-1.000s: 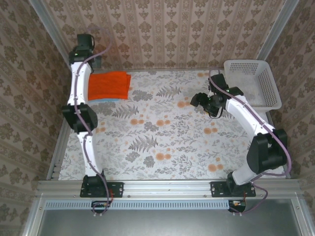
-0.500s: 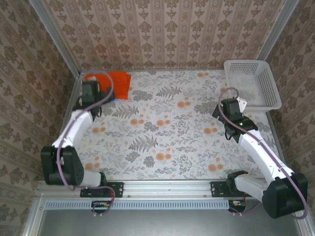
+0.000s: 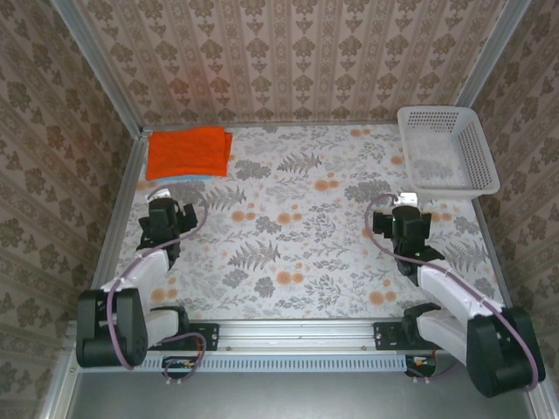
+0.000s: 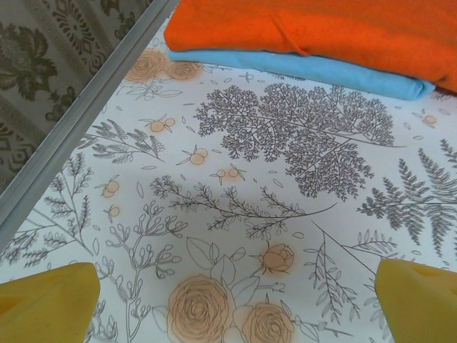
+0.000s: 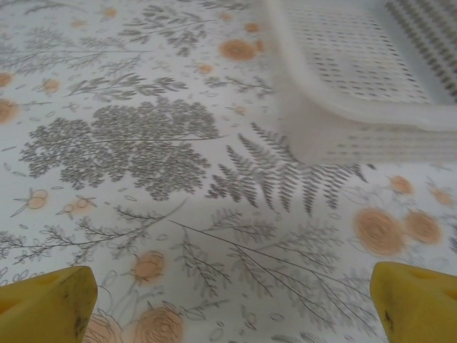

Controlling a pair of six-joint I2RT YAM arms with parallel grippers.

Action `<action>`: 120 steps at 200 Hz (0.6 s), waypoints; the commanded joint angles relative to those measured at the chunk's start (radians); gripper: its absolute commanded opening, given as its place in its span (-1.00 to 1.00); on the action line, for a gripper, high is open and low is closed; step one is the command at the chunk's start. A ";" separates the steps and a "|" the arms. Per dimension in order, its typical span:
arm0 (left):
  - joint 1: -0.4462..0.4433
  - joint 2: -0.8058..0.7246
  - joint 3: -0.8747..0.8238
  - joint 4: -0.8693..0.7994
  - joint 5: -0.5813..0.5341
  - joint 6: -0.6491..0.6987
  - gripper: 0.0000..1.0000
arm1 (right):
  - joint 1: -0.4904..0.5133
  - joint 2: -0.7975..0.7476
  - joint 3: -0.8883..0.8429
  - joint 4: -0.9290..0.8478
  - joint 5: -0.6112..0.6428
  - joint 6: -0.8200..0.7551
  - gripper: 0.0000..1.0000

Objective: Fold and stack the t-shirts

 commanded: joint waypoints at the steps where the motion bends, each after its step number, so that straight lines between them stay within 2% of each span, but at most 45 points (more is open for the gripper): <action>1: 0.002 0.069 -0.006 0.177 0.032 0.061 1.00 | -0.014 0.083 0.023 0.120 -0.099 -0.079 0.99; 22: 0.002 0.156 0.011 0.319 0.120 0.088 1.00 | -0.032 0.168 0.054 0.189 -0.149 -0.109 0.99; 52: 0.001 0.242 0.100 0.276 0.210 0.191 1.00 | -0.093 0.266 0.059 0.397 -0.270 -0.094 0.99; 76: 0.034 0.235 0.055 0.372 0.220 0.182 1.00 | -0.138 0.341 0.061 0.533 -0.342 -0.051 0.99; 92: 0.066 0.253 0.034 0.427 0.247 0.156 1.00 | -0.146 0.395 0.063 0.557 -0.358 -0.046 0.99; 120: 0.053 0.259 -0.041 0.576 0.290 0.190 1.00 | -0.147 0.423 -0.007 0.710 -0.380 -0.054 0.99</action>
